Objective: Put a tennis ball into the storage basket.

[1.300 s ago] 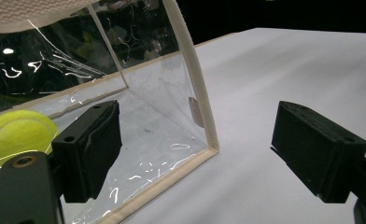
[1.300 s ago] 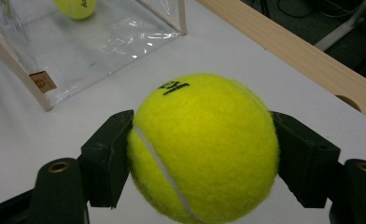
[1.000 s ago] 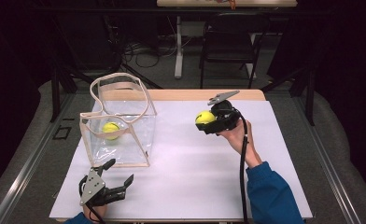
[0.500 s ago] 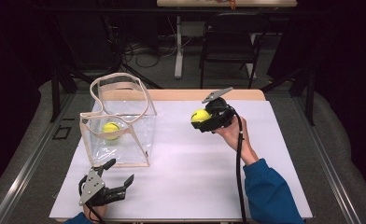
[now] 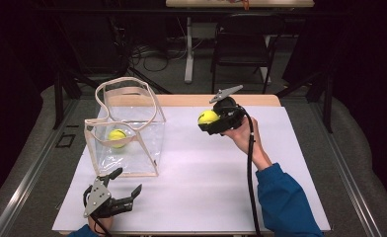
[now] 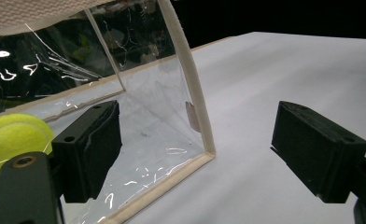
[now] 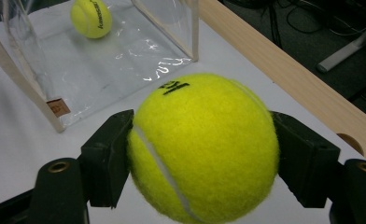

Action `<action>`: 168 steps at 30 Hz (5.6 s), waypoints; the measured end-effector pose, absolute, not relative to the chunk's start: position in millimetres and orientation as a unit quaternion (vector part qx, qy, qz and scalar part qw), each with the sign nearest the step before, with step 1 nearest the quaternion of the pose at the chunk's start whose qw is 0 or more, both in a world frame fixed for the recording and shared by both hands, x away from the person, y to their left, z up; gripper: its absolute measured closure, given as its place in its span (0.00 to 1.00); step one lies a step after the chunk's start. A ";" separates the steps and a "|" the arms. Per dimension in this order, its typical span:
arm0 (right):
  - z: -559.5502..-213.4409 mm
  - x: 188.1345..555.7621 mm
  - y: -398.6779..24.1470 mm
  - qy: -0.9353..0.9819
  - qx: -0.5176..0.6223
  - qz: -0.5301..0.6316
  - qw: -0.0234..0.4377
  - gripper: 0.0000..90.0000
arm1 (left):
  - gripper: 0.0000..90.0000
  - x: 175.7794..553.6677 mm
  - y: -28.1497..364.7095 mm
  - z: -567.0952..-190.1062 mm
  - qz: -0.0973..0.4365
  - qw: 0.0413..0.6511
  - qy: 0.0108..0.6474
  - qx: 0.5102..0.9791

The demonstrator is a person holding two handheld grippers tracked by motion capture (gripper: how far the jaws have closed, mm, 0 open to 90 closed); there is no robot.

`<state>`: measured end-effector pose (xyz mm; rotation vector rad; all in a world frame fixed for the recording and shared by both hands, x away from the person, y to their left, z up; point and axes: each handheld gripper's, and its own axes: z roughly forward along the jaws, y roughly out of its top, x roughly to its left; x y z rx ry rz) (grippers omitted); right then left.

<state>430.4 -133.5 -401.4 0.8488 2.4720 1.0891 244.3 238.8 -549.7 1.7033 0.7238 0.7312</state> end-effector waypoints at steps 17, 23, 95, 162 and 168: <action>-395.5 443.3 -114.4 0.874 0.278 0.373 0.139 0.29 | 0.18 244.5 240.0 -549.9 0.306 0.547 0.303 0.718; -392.3 445.7 -109.0 0.876 0.273 0.373 0.138 0.29 | 0.18 244.0 239.9 -549.6 0.308 0.547 0.301 0.718; -341.2 444.0 -48.3 0.868 0.225 0.408 0.171 0.29 | 0.18 244.1 239.9 -549.0 0.300 0.554 0.298 0.717; -314.7 435.6 -5.2 0.854 0.192 0.446 0.188 0.29 | 0.18 245.4 237.6 -549.2 0.298 0.556 0.291 0.719; -312.5 439.9 1.3 0.849 0.198 0.452 0.189 0.29 | 0.18 245.3 238.1 -548.8 0.297 0.557 0.292 0.718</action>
